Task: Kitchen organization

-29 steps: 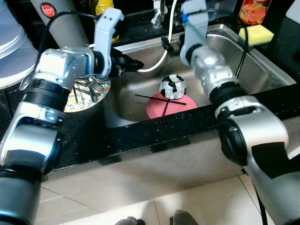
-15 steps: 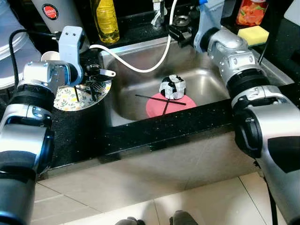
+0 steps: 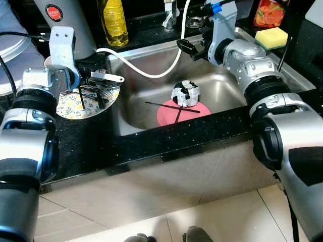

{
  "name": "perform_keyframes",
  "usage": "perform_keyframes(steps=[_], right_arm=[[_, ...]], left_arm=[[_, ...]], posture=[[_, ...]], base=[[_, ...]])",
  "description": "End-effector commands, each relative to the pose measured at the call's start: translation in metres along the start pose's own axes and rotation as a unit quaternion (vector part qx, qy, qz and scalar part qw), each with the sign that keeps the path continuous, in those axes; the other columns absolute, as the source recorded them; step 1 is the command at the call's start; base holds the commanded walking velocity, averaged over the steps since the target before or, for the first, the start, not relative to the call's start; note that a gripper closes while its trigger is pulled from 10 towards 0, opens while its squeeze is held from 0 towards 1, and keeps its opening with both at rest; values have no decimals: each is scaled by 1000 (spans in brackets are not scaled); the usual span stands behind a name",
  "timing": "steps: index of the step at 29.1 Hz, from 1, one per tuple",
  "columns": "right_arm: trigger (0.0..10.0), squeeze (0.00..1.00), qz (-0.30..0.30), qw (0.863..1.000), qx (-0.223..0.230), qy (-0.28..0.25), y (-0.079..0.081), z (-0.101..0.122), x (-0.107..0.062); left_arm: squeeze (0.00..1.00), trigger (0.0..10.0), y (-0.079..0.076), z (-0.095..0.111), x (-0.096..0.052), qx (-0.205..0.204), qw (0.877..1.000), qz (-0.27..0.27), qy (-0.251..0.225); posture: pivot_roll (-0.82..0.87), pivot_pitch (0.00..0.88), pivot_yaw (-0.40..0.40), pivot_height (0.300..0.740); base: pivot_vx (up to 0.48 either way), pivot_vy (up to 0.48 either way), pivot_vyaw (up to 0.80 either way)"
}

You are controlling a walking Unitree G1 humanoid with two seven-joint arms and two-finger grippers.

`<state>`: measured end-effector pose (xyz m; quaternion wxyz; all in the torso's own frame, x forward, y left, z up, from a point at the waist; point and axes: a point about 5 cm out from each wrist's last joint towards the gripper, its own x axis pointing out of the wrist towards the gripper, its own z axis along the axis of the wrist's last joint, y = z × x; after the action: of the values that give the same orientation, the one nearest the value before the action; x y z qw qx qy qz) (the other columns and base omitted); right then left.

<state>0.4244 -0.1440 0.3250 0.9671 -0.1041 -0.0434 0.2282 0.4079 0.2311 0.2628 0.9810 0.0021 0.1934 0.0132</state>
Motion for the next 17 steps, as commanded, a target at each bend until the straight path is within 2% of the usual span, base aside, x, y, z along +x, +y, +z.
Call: perform_keyframes(steps=[1,6,7,8,17], right_arm=[[10000,0,7,1000,15,6,3,-3,1],[10000,0,11,1000,17,6,5,-3,3],[10000,0,14,1000,17,6,7,-3,4],[10000,0,18,1000,17,5,9,-2,5],[10000,0,16,1000,19,6,8,-3,4]], left_arm=[[1000,10000,7,3,-4,-8,1000,6,4],[1000,10000,5,-2,-2,-16,1000,2,14],[0,10000,5,-4,-1,-24,1000,7,16],[0,10000,5,-8,2,-49,998,17,23],[0,10000,7,-27,7,-96,993,41,48]], posture=[[-2,51,118,740],[1,52,115,740],[1,52,114,740],[1,52,115,740],[-7,52,121,740]], base=[[0,0,0],[0,0,0],[0,0,0],[0,0,0],[0,0,0]])
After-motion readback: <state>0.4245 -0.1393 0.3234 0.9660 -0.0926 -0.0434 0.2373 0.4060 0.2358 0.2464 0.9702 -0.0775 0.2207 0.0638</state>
